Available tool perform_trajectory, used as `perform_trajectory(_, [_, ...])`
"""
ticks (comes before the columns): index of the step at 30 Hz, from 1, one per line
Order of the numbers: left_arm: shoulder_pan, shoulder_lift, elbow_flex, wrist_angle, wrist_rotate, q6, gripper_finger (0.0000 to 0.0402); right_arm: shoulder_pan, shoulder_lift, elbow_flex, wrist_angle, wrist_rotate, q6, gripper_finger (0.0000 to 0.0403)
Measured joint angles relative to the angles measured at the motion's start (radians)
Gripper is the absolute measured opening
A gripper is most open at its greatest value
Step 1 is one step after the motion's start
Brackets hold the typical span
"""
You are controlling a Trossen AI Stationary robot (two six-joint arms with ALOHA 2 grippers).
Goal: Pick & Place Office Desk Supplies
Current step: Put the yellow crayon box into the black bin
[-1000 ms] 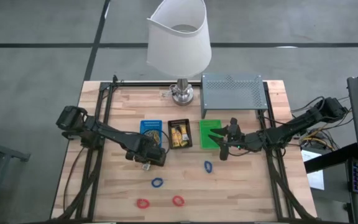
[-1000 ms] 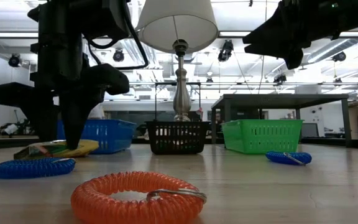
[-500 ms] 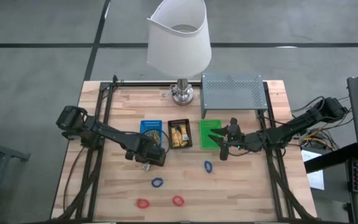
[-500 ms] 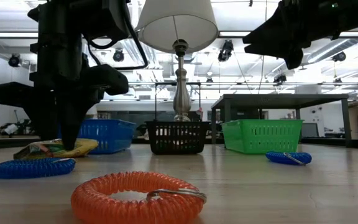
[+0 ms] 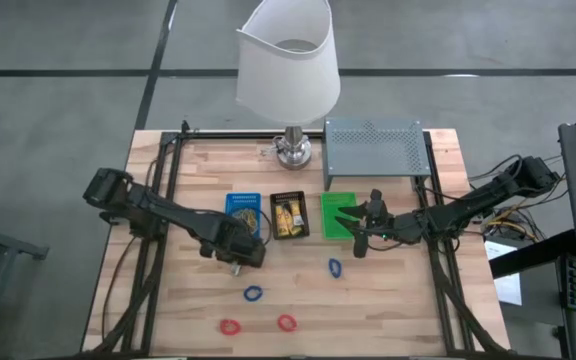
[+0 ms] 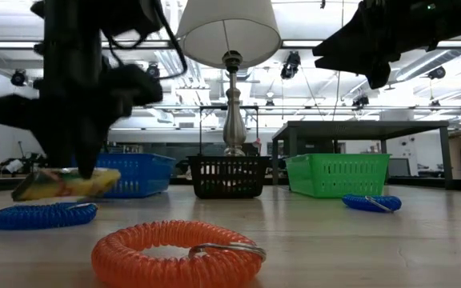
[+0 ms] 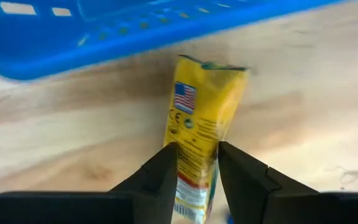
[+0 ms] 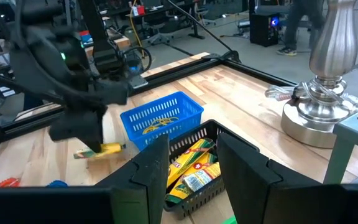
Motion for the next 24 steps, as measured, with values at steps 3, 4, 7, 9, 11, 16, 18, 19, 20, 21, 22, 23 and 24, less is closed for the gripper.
perform_trajectory(3, [-0.004,-0.05,0.0,0.0,0.0,0.016,0.0117,0.0,0.0,0.0,0.0,0.0,0.0,0.0134])
perform_trajectory(4, [-0.004,-0.066,0.0,0.0,-0.001,0.017,0.0117,0.0,0.0,0.0,0.0,0.0,0.0,0.0134])
perform_trajectory(7, [-0.004,-0.12,0.0,0.0,-0.018,0.02,0.0117,0.0,0.0,0.0,0.0,0.0,0.0,0.0134])
perform_trajectory(9, [-0.004,-0.152,0.0,-0.001,-0.056,0.02,0.0117,0.0,0.0,0.0,0.0,0.0,0.0,0.0134])
perform_trajectory(11, [-0.005,-0.177,0.0,-0.006,-0.105,0.023,0.0117,0.0,0.0,0.0,0.0,0.0,0.0,0.0134])
perform_trajectory(16, [-0.006,-0.196,0.0,-0.01,-0.147,0.023,0.0117,0.0,0.0,0.0,0.0,0.0,0.0,0.0134])
perform_trajectory(18, [-0.006,-0.184,0.0,-0.008,-0.147,0.023,0.0118,-0.001,0.0,0.0,0.0,0.0,0.0,0.0134])
perform_trajectory(19, [-0.006,-0.173,0.0,-0.009,-0.147,0.024,0.0118,-0.001,0.0,0.0,0.0,0.0,0.0,0.0134])
perform_trajectory(20, [-0.006,-0.164,0.0,-0.009,-0.146,0.027,0.0118,-0.001,0.0,0.0,0.0,0.0,0.0,0.0134])
perform_trajectory(21, [-0.006,-0.156,0.0,-0.012,-0.143,0.027,0.0118,-0.001,0.0,0.0,0.0,0.0,0.0,0.0134])
perform_trajectory(22, [-0.006,-0.149,0.0,-0.014,-0.139,0.027,0.0118,-0.001,0.0,0.0,0.0,0.0,0.0,0.0134])
perform_trajectory(23, [-0.006,-0.144,0.0,-0.014,-0.132,0.026,0.0119,-0.001,0.0,0.0,0.0,0.0,0.0,0.0134])
perform_trajectory(24, [-0.006,-0.142,0.0,-0.014,-0.128,0.025,0.0122,-0.001,0.0,0.0,0.0,0.0,0.0,0.0134])
